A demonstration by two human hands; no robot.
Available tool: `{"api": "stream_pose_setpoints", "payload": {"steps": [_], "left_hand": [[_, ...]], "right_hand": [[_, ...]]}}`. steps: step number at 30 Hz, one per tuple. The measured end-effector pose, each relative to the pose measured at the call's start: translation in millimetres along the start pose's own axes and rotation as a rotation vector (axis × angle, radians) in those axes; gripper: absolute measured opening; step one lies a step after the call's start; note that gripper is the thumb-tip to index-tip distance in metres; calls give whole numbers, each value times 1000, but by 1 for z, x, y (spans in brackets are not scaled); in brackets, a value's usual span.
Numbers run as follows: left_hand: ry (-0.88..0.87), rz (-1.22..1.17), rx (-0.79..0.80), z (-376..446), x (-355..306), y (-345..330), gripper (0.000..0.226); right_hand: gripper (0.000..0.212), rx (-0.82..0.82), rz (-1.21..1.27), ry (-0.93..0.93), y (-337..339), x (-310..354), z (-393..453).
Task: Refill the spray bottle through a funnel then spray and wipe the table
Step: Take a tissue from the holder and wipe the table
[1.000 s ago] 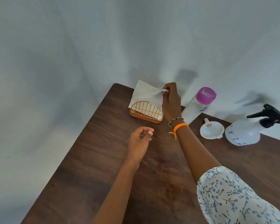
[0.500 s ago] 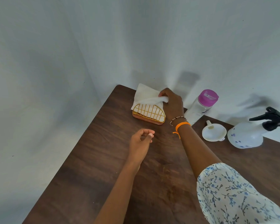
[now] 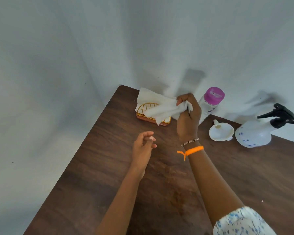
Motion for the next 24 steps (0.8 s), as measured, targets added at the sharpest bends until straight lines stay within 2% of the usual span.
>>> {"api": "stream_pose_setpoints", "payload": {"steps": [4,6,8,11,13,15,17,18,21,22,24], "left_hand": [[147,-307,132,-9,11,3,26],[198,-275,234,-22,19,6,28],[247,-211,297,-38,30,7,22],[311,-157,230,-59,52,11,13],[341,-113,124,-70,69,15,13],[350,-93,52,-80,81,15,17],[388,-123,64,-91,86,11,21],[417,-139,99,-95,87,9,25],[407,-22,264,-104,86,6,32],[367,40,281,-104,85,8,31],[280,145,228,-101,83,16,26]], "right_hand": [[22,-5,196,-330,24,-26,-50],[23,18,163,-469,34,-37,-75],[30,41,46,-525,46,-43,-99],[25,88,-71,-635,60,-54,-136],[16,211,-134,-678,61,-56,-161],[16,422,-196,-649,56,-53,-181],[25,634,-317,-533,52,-46,-197],[30,661,-342,-513,54,-47,-201],[37,547,-308,-587,69,-52,-198],[32,476,-325,-594,75,-55,-193],[20,331,-538,-531,88,-64,-182]]}}
Point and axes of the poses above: each hand's wrist, its own z-axis towards the middle knuckle, its own y-axis out of the back of the hand, x = y × z, the point moved 5 cm from there along z, towards the middle knuckle, and after that the axes turned 5 degrees about -z, right-handed, at the moved point
